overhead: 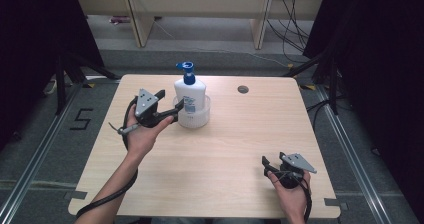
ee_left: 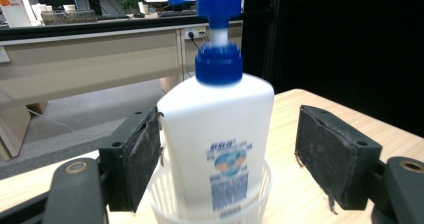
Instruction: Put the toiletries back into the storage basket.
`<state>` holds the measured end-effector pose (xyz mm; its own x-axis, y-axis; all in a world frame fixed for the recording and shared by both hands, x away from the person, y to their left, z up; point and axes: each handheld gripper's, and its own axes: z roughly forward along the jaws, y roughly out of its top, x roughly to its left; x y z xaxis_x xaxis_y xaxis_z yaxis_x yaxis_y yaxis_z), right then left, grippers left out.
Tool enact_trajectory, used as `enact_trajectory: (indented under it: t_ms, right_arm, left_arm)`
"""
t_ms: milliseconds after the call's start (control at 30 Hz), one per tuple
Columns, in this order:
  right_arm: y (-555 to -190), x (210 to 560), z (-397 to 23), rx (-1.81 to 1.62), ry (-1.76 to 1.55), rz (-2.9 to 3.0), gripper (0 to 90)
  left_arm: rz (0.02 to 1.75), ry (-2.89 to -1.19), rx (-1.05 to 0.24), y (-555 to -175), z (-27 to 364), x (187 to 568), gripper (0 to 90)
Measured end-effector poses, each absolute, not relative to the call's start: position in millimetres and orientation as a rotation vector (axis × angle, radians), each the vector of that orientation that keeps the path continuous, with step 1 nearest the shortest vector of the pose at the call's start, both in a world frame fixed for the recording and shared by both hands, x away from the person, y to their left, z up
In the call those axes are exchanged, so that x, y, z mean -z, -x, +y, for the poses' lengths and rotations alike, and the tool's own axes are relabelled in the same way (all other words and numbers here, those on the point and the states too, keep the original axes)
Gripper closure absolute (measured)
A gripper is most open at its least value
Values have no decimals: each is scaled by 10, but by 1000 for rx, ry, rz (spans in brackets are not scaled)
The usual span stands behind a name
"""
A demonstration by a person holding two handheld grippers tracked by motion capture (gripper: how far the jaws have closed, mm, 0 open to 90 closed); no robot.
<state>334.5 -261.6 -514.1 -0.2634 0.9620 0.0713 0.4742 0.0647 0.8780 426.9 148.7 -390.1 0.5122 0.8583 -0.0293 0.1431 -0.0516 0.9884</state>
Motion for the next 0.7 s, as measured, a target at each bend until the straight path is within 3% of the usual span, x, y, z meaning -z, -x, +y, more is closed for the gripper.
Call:
enact_trajectory:
  t_ms: [700]
  right_arm:
    - [-3348, 5142, -2613, -1143, -1427, 1795, 314]
  left_arm:
    - [919, -1551, -711, -3846, 1746, 4452, 271]
